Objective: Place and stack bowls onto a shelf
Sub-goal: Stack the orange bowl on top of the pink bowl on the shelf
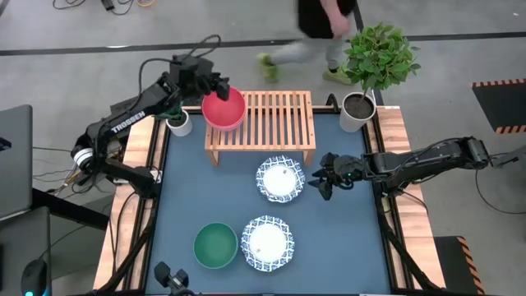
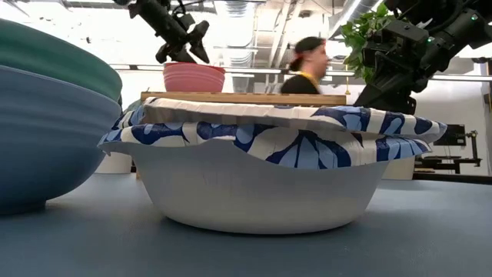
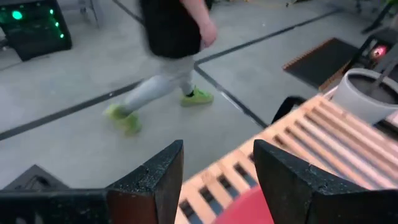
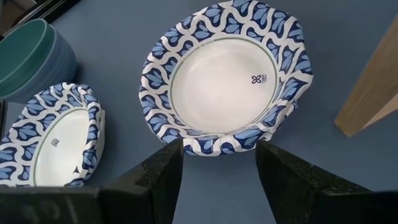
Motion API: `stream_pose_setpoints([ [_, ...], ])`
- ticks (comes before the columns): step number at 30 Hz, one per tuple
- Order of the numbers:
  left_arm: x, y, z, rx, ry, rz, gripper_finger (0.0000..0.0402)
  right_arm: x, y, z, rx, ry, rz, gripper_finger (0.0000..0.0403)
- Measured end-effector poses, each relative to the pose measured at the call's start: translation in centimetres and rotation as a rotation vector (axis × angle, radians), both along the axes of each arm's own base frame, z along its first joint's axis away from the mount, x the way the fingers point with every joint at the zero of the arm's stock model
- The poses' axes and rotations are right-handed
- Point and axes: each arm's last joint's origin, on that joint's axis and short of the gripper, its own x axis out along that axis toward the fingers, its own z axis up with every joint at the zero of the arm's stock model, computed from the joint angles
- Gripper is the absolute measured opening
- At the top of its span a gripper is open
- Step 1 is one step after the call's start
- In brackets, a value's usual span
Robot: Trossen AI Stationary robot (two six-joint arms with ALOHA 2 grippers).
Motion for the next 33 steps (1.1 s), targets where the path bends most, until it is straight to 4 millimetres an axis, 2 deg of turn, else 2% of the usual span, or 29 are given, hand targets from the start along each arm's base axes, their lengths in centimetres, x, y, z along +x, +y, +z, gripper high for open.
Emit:
stream_pose_setpoints([
  [5,0.2,-0.2,-1.3,-0.001,0.057,0.034,0.0178,0.0,0.0,0.0,-0.001,0.000,-0.002,0.0226],
  [33,-0.3,-0.7,-2.1,-0.055,0.153,0.082,0.0178,0.0,0.0,0.0,0.004,-0.002,-0.009,0.0226],
])
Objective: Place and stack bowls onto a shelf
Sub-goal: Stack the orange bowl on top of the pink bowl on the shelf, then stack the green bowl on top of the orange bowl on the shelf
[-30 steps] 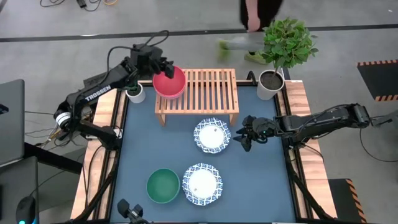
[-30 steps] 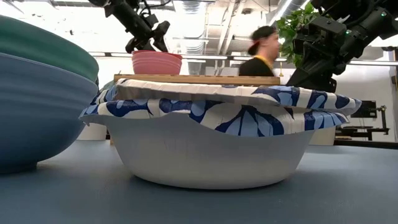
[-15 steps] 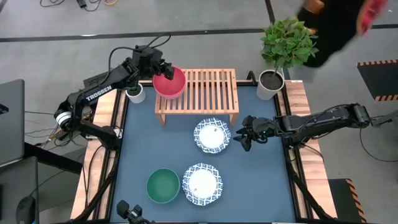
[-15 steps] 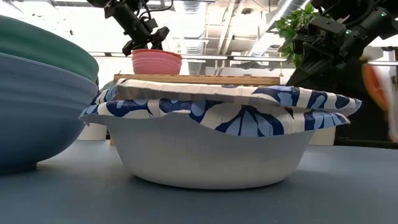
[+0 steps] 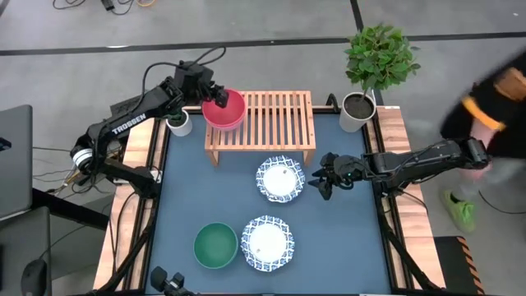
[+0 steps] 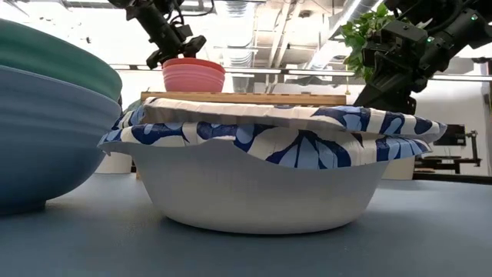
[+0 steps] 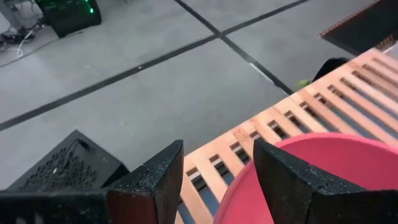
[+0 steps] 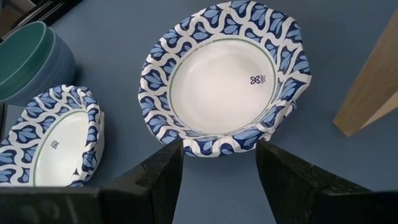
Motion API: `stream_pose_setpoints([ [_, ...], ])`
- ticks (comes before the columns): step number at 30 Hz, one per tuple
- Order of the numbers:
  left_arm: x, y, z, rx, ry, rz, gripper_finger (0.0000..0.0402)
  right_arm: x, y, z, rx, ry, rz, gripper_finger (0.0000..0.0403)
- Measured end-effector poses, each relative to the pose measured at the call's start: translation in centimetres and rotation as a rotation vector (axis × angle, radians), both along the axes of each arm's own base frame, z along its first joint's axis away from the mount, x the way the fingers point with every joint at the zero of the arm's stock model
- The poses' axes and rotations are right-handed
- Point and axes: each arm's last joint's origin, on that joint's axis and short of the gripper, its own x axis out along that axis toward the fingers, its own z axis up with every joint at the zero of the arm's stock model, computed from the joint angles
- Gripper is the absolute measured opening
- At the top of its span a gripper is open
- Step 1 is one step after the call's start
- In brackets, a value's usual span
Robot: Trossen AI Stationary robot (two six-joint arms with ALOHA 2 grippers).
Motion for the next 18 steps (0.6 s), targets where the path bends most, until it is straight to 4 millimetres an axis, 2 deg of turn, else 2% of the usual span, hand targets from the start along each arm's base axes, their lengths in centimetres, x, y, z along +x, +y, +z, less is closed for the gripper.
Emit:
stream_pose_setpoints([
  [6,-0.1,0.0,0.1,0.012,0.010,0.004,0.0178,0.0,0.0,0.0,0.001,0.000,0.000,0.0226],
  [10,-0.8,-0.8,1.5,0.052,-0.043,-0.012,0.0178,0.0,0.0,0.0,0.004,0.000,0.000,0.0226],
  [14,-2.3,-2.4,3.6,0.098,-0.106,-0.083,0.0178,0.0,0.0,0.0,0.004,0.000,0.002,0.0226],
  [18,-4.6,-5.1,6.0,0.112,-0.213,-0.209,0.0178,0.0,0.0,0.0,0.004,0.000,0.003,0.0226],
])
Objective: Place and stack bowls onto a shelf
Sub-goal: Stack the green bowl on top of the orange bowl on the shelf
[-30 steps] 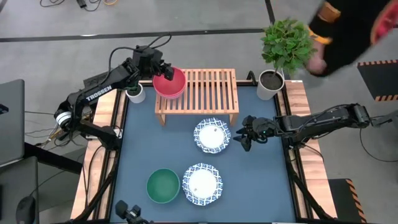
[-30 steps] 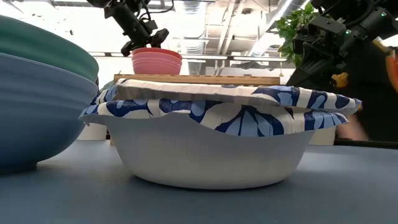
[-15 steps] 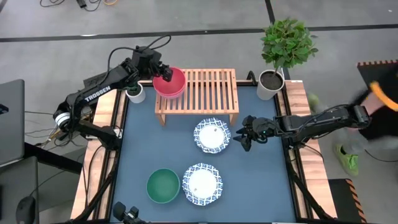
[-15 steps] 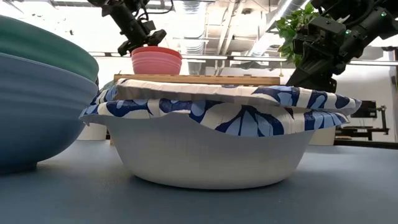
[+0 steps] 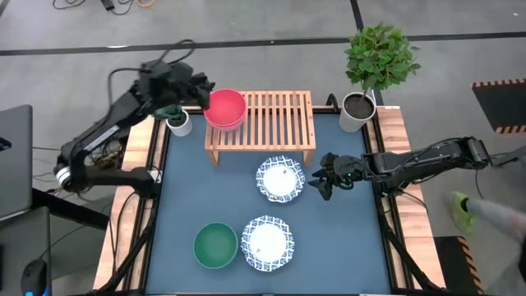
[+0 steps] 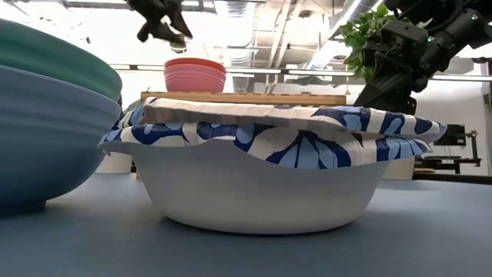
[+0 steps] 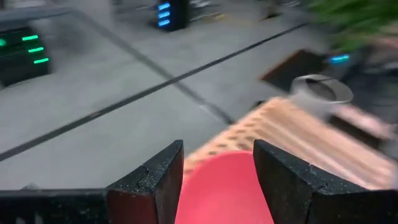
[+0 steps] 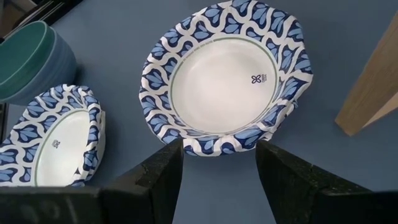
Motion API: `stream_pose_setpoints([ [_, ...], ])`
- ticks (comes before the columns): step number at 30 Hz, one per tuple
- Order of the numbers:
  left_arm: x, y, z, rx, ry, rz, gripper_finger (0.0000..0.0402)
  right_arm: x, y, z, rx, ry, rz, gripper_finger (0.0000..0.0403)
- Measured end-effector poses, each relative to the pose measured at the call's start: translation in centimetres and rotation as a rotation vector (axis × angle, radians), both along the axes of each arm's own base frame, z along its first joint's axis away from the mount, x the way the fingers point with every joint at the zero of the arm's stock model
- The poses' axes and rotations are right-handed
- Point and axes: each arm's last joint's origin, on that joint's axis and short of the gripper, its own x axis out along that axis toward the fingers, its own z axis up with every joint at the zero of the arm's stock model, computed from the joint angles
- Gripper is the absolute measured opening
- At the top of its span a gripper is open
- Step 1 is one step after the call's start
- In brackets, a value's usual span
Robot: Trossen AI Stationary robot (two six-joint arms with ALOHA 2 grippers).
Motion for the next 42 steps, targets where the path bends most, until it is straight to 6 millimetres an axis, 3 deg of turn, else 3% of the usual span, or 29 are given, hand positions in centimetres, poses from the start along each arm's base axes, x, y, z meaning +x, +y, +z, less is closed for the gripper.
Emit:
stream_pose_setpoints([
  [8,-3.2,-6.3,1.9,-0.009,-0.068,-0.605,0.0178,0.0,-0.2,0.0,-0.003,-0.003,-0.003,0.0226],
  [14,-3.8,-10.1,1.0,-0.114,0.013,-0.790,0.0178,0.1,-0.4,0.1,0.000,-0.008,-0.018,0.0226],
  [22,-2.5,-15.2,-1.1,-0.255,0.260,-0.999,0.0178,0.1,-0.4,0.1,0.005,-0.008,-0.023,0.0226],
  [33,0.0,-23.0,-3.2,-0.298,0.458,-1.049,0.0178,0.0,-0.2,0.1,0.022,-0.009,-0.022,0.0226],
  [42,3.1,-28.2,-7.0,-0.360,0.668,-1.039,0.0178,0.0,-0.2,0.0,0.022,-0.009,-0.021,0.0226],
])
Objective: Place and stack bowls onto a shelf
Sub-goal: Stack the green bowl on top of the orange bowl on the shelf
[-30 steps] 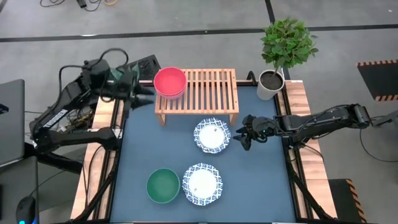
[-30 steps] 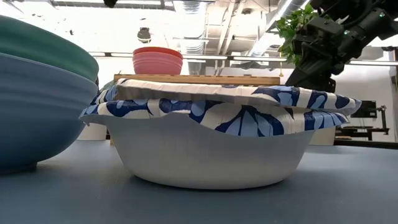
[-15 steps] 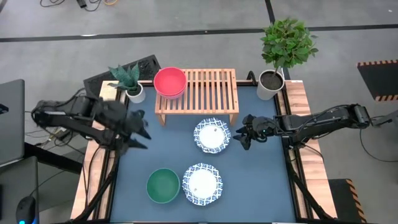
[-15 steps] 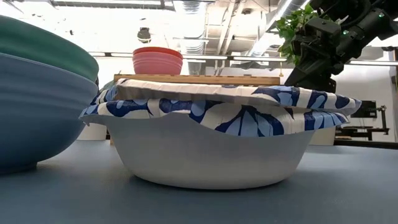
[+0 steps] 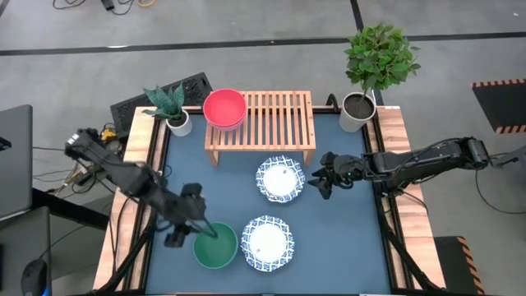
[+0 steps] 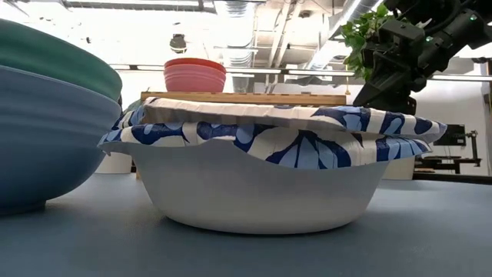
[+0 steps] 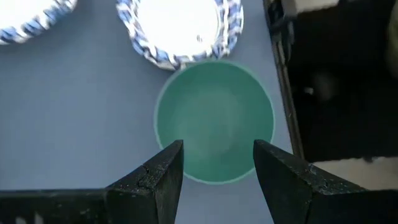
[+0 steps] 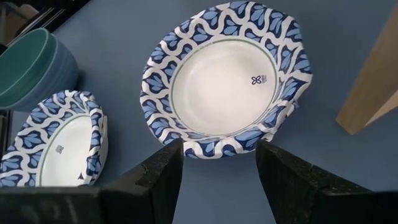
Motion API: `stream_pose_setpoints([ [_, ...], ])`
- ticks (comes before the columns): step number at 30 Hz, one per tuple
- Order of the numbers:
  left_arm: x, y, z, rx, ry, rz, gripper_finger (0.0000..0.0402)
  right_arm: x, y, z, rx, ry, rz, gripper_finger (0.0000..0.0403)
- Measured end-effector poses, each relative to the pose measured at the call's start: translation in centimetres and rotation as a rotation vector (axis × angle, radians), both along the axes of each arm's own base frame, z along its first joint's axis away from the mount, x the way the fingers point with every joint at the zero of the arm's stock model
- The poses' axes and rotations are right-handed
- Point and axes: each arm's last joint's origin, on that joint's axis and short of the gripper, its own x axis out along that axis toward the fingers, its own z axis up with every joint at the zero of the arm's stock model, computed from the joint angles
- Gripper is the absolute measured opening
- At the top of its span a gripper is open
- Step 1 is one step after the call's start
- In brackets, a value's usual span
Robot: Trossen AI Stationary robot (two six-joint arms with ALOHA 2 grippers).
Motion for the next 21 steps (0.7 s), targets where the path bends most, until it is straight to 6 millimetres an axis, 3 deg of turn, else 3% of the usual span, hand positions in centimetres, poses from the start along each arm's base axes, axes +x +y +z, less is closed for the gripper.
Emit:
stream_pose_setpoints([
  [12,2.2,-5.4,-4.9,0.084,0.134,-0.028,0.0178,0.0,0.0,0.0,-0.005,0.001,0.006,0.0226],
  [21,2.1,-8.8,-7.0,0.057,0.180,-0.036,0.0178,0.0,0.5,0.0,-0.005,0.000,0.030,0.0226],
])
